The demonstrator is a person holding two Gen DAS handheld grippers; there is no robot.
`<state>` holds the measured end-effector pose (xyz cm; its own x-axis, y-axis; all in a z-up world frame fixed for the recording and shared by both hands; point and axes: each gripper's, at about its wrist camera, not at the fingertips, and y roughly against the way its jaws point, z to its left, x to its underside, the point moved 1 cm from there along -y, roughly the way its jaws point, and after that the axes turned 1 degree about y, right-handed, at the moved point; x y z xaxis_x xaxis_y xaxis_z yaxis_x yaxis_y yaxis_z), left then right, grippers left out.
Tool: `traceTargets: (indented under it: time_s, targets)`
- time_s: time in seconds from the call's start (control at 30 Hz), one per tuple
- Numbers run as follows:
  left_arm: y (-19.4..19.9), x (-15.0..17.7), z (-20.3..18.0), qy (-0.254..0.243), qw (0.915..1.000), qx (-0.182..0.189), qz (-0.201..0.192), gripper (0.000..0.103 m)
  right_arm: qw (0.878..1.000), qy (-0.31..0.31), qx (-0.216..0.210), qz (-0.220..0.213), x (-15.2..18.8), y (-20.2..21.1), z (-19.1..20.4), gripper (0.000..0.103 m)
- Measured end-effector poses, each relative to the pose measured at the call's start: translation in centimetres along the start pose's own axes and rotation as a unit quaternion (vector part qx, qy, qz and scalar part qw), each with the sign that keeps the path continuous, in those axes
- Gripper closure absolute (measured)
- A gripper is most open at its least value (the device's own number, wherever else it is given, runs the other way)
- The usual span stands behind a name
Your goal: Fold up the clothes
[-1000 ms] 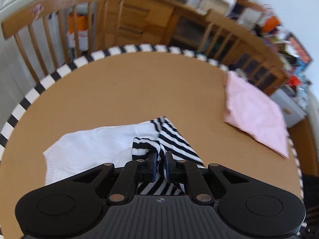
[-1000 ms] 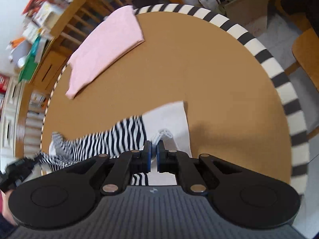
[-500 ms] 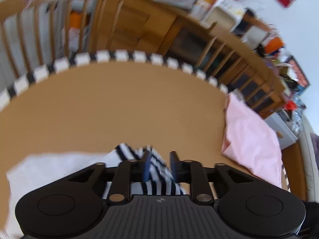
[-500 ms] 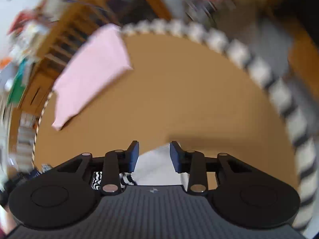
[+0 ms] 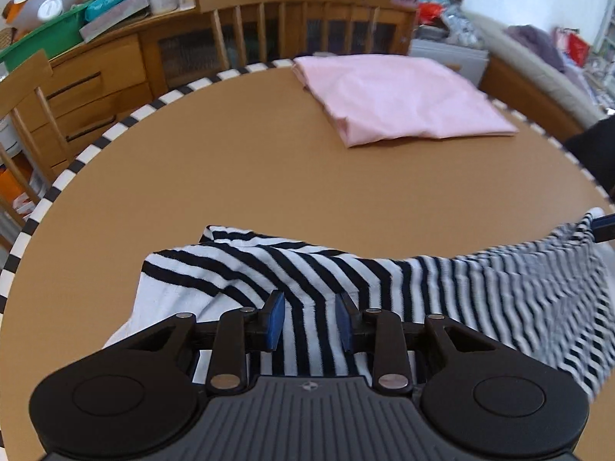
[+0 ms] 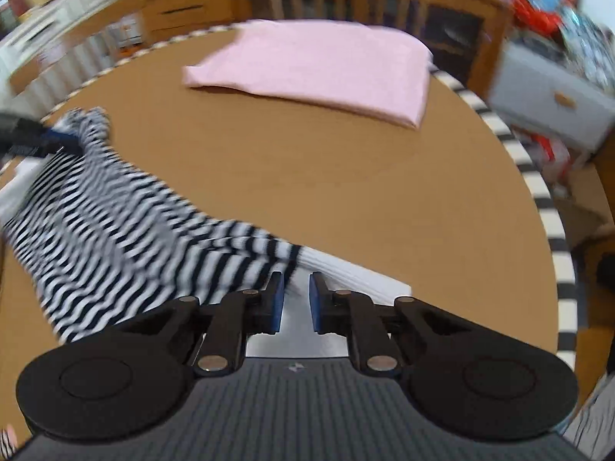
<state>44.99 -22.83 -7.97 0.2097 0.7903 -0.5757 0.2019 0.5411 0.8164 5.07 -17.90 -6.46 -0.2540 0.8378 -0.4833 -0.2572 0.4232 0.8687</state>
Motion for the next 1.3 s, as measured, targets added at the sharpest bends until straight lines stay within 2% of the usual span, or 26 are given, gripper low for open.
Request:
traceTargets:
  time_s: [0.17,0.23,0.33,0.43,0.53,0.63,0.73,0.83,0.97,1.0,1.13,1.23,1.3]
  targets:
    - [0.3,-0.7,0.5,0.033,0.9992,-0.014,-0.021,0.070,1.000,-0.023,0.009,-0.015,-0.1,-0.3,-0.5,0.091]
    - [1.3,-1.0,0.2,0.042,0.9986,-0.003,-0.032,0.073,0.999,-0.017,0.019,-0.024,-0.3,0.6,0.0,0.085]
    - [3.5,-0.9,-2.4,0.010,0.9973,0.045,-0.058,0.073,0.999,0.015,-0.022,-0.044,-0.1,2.0,2.8,0.085]
    - [3.4,-0.1,-5.9,-0.047,0.9948,0.074,-0.051,0.071,0.996,0.073,-0.040,-0.032,0.2,1.1,6.0,0.086]
    - [1.2,0.8,-7.5,-0.069,0.9960,0.052,-0.025,0.069,0.997,0.070,-0.027,-0.021,-0.1,-1.0,7.1,0.086]
    - [0.1,0.8,-6.8,-0.046,0.9980,0.015,-0.040,0.071,0.999,0.041,0.001,-0.035,-0.8,-2.0,6.7,0.082]
    - [-0.1,0.2,-5.8,0.002,0.9990,0.011,-0.043,0.071,0.999,0.010,0.009,-0.039,-1.2,-2.4,6.1,0.079]
    - [0.1,0.2,-6.2,-0.013,0.9991,-0.001,-0.040,0.071,0.999,0.015,0.011,-0.038,-1.1,-2.3,6.2,0.078]
    - [1.4,0.4,-6.6,0.008,0.9992,0.000,-0.039,0.070,0.999,0.006,0.007,-0.046,-0.7,-1.1,6.7,0.078]
    - [2.3,0.7,-7.0,0.012,0.9989,0.007,-0.045,0.069,0.999,0.004,0.007,-0.048,-0.6,-0.8,6.8,0.078]
    - [6.4,3.4,-8.8,0.013,0.9964,0.053,-0.064,0.061,0.996,0.011,-0.042,-0.080,1.8,2.4,8.6,0.077]
    - [7.6,6.5,-9.6,0.016,0.9967,0.061,-0.051,0.061,0.995,0.022,-0.066,-0.077,4.4,3.1,10.2,0.077]
    - [7.4,8.4,-9.8,0.018,0.9977,0.053,-0.037,0.061,0.995,0.037,-0.065,-0.068,6.1,2.7,11.1,0.078]
